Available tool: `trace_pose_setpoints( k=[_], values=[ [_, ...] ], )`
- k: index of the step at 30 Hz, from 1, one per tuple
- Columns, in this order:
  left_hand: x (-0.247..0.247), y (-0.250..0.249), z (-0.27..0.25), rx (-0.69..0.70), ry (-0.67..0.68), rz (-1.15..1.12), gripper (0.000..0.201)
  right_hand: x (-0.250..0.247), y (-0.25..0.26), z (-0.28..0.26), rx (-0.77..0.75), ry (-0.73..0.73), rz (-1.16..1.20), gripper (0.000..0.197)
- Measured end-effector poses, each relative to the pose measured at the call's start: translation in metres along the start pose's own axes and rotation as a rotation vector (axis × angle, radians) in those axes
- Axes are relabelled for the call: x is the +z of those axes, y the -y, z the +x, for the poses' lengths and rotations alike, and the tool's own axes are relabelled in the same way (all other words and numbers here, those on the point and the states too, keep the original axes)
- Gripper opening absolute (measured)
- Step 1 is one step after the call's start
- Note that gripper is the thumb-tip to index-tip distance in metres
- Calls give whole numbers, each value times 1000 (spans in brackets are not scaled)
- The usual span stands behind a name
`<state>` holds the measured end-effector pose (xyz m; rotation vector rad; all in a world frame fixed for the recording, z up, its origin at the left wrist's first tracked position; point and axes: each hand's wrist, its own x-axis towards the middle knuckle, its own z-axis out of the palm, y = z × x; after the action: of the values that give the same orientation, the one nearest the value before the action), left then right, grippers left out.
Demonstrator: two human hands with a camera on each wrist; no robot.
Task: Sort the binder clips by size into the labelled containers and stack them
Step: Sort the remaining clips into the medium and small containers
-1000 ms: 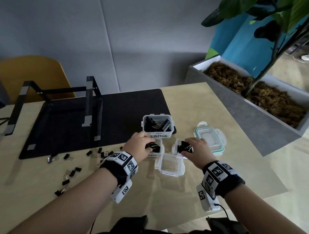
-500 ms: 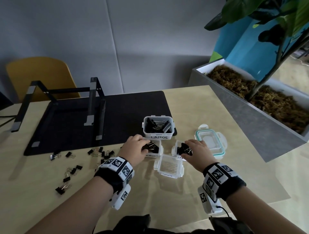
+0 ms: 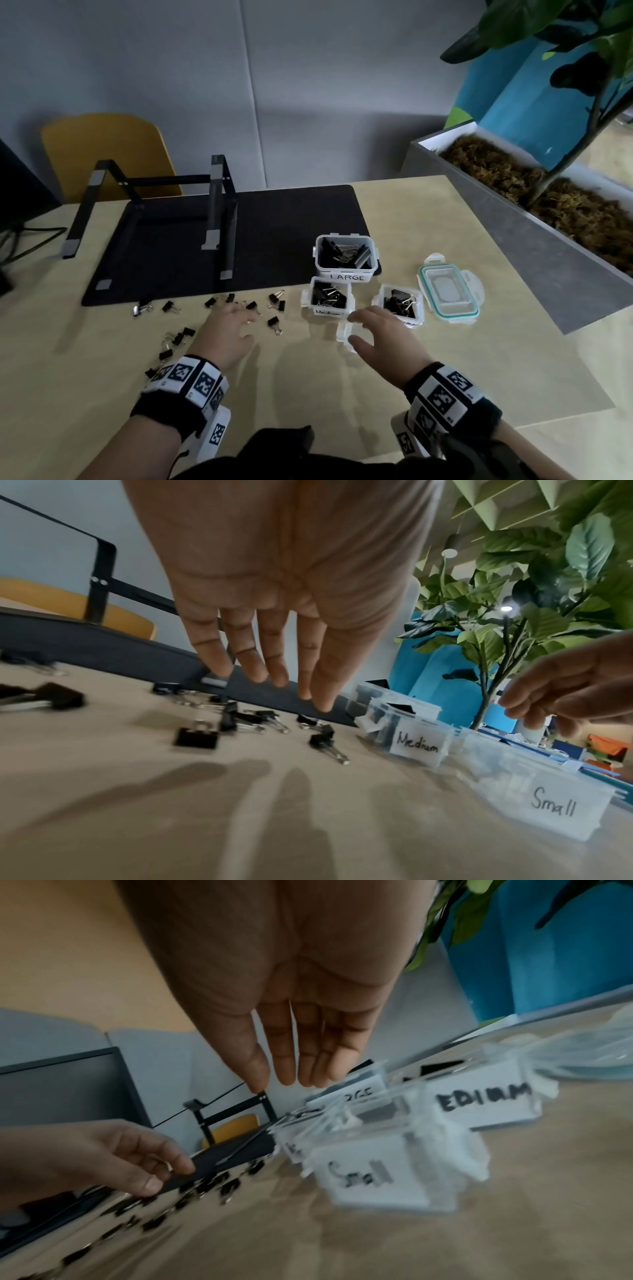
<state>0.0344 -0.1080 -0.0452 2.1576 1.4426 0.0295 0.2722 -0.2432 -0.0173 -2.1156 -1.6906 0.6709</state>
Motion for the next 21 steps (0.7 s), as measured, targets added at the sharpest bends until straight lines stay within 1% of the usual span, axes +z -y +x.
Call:
trace_pose_setpoints(
  k=[5, 10, 14, 18, 20, 21],
  values=[
    [-11, 24, -16, -57, 35, 21, 36, 26, 34, 10, -15, 129, 19, 35],
    [-13, 36, -22, -88, 95, -74, 40, 58, 55, 33, -6, 258, -10, 43],
    [-10, 39, -15, -82, 77, -32, 37, 79, 66, 51, -5, 267, -48, 45],
    [-4, 41, -7, -77, 48, 13, 33, 90, 71, 66, -19, 259, -108, 53],
    [1, 41, -5, -56, 28, 19, 26, 92, 74, 71, -25, 253, -145, 51],
    [3, 41, -5, -39, 15, 23, 21, 93, 75, 74, -25, 248, -174, 46]
  ],
)
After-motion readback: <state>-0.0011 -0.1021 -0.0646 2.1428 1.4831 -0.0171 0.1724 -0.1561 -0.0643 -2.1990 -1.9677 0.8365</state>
